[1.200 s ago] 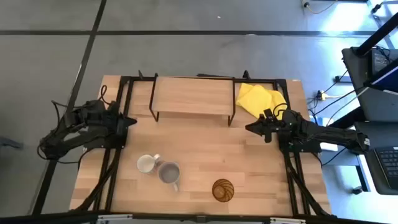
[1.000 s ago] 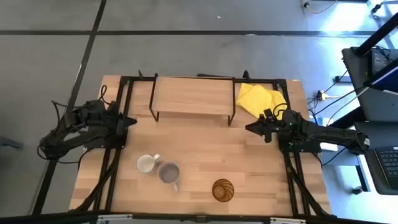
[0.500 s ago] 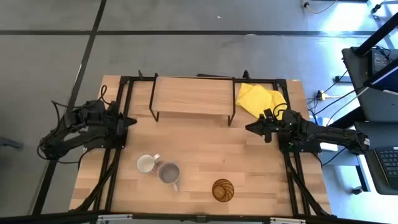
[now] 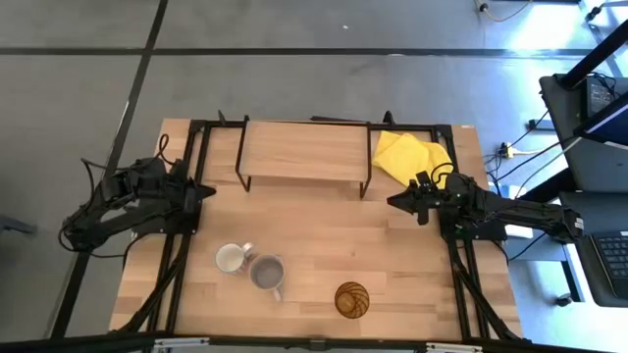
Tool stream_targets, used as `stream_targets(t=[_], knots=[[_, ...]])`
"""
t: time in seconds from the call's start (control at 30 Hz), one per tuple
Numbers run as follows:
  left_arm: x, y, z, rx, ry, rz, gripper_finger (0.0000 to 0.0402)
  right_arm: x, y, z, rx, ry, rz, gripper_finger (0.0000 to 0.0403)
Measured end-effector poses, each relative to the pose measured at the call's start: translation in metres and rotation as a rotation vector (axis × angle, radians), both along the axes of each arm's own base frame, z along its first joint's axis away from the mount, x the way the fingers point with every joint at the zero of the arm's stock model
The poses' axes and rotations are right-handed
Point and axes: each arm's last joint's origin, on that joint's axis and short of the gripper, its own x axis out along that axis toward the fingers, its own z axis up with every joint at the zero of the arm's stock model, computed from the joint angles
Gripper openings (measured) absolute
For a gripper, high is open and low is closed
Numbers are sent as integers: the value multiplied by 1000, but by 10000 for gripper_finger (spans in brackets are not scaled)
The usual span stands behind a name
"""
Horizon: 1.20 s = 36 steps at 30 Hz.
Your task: Stack small to large cups/mugs on shelf
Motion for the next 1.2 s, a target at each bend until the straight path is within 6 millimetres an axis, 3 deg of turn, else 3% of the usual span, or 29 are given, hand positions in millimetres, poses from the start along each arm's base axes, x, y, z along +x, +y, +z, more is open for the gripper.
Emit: stream_targets(t=[1.2], knots=[[0,0,0,0,0,1,48,0,-1,1,-8,-10,-38,78]])
